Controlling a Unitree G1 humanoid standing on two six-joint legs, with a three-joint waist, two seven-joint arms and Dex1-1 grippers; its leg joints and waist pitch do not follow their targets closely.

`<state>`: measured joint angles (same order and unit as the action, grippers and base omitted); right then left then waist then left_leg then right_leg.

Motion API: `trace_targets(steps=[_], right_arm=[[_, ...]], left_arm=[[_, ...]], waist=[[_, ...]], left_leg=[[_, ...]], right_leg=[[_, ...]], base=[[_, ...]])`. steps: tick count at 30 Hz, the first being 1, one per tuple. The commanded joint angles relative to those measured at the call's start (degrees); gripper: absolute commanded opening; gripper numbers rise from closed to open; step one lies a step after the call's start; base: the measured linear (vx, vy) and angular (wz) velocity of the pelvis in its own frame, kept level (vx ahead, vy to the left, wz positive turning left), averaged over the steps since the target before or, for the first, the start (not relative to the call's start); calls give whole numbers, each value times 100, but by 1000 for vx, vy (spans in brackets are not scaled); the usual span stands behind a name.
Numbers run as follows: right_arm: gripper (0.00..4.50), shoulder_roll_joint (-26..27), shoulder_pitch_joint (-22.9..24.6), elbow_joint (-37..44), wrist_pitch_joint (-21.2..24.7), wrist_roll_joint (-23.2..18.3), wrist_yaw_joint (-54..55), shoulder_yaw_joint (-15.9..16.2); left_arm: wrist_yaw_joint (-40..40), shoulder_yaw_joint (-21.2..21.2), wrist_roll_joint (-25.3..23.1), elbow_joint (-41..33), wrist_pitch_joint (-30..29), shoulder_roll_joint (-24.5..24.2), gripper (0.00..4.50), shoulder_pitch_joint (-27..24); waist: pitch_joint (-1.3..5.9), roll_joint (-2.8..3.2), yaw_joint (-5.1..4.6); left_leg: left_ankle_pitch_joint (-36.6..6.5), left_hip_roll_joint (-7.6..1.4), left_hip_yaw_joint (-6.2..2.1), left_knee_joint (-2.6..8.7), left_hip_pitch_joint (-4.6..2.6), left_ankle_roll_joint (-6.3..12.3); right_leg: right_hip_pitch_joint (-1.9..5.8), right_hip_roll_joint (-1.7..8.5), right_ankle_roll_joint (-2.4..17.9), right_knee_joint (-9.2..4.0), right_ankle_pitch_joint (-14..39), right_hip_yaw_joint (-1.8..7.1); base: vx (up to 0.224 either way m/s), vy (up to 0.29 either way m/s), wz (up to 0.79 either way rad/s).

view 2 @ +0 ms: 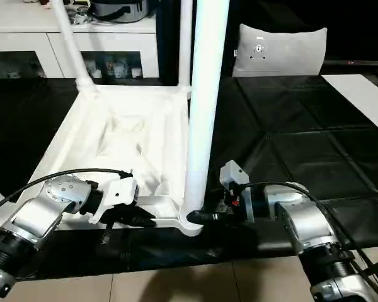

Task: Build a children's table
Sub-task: Rotate leg to tighten

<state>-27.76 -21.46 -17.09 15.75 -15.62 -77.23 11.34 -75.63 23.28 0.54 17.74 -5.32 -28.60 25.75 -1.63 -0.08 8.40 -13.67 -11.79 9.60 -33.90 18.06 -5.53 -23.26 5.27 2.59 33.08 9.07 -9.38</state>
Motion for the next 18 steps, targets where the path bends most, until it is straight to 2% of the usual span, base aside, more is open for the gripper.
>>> trace_targets(steps=[1,4,6,10,12,14,15,16,17,18], right_arm=[[217,17,-107,-17,-17,-111,-80,17],[206,23,-54,45,15,-149,-97,24],[205,36,2,109,51,-188,-112,17],[200,284,193,245,101,-146,519,-142],[199,508,139,144,294,63,1238,-227],[198,860,-44,-75,674,232,2197,-418],[197,974,-111,-142,817,253,2476,-491],[197,1086,-177,-209,949,272,2746,-564],[197,1187,-238,-267,1060,286,2983,-628],[197,1468,-393,-398,1239,394,3602,-733]], left_arm=[[-215,280,-104,33,76,14,0,-2],[-167,235,-60,-2,-9,27,0,-44],[-124,195,-16,-26,-80,40,0,-78],[229,-37,170,-169,-618,234,0,-129],[578,-163,161,-157,-883,389,0,-94],[1137,-316,80,-123,-1261,630,0,-21],[1312,-360,47,-109,-1373,708,0,8],[1497,-410,21,-91,-1498,798,0,39],[1674,-462,2,-71,-1621,888,0,71],[2292,-693,33,47,-1959,1255,0,199]], waist=[[294,-58,-24],[301,-61,-24],[302,-22,-23],[293,-29,-42],[273,-31,-72],[243,19,-115],[234,4,-160],[234,8,-259],[234,19,-309],[241,19,-359]], left_leg=[[-391,-178,-9,391,111,389],[-368,-179,-10,389,109,381],[-365,-184,-14,388,109,374],[-441,-182,-14,400,114,327],[-538,-151,-8,403,101,279],[-773,-94,-12,393,71,150],[-833,-85,-11,394,77,123],[-966,-62,-44,383,82,61],[-1016,-55,-45,380,94,60],[-1073,-46,-58,364,98,80]], right_leg=[[377,408,417,-382,1980,410],[379,405,396,-378,1974,409],[376,407,422,-375,1924,410],[382,403,472,-385,1911,406],[373,386,345,-435,2210,388],[353,384,81,-559,2875,322],[352,374,16,-588,2980,310],[357,359,-132,-628,3173,240],[358,352,-162,-643,3199,233],[365,353,-237,-674,3236,200]], base=[[0,0,0],[0,0,0],[0,0,0],[0,0,0],[0,0,0],[0,0,0],[0,0,0],[0,0,0],[0,0,0],[0,0,0]])
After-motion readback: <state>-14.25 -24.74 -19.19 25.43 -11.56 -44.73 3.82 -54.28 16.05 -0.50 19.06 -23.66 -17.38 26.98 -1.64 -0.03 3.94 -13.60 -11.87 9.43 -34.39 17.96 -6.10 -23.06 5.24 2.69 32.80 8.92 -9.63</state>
